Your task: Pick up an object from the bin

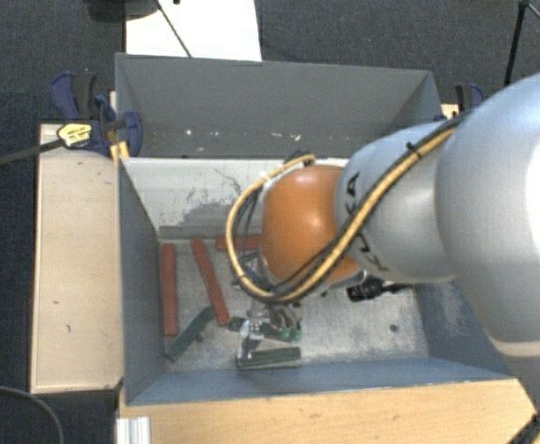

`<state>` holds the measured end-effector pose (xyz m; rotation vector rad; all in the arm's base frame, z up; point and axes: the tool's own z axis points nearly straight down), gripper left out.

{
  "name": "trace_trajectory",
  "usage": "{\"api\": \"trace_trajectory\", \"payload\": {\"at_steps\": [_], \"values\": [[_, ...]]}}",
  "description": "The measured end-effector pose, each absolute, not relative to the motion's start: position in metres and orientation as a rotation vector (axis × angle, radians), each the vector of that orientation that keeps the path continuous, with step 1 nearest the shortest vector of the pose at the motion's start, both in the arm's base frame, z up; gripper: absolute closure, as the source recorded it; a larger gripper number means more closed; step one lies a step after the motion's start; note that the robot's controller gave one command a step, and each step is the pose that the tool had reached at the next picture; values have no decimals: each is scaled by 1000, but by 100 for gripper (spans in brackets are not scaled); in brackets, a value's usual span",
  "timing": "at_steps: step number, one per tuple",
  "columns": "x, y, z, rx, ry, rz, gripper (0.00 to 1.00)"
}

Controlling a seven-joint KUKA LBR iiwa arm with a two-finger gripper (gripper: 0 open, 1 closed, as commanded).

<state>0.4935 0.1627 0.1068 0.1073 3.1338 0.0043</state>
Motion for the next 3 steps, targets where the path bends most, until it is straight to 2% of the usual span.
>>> {"api": "trace_trajectory", "payload": {"at_steps": [1, 2, 3], "values": [[494, 163, 98, 214, 3135, 2, 0], [486, 161, 111, 291, 3126, 3, 0], [485, 166, 69, 468, 3107, 1, 0]]}}
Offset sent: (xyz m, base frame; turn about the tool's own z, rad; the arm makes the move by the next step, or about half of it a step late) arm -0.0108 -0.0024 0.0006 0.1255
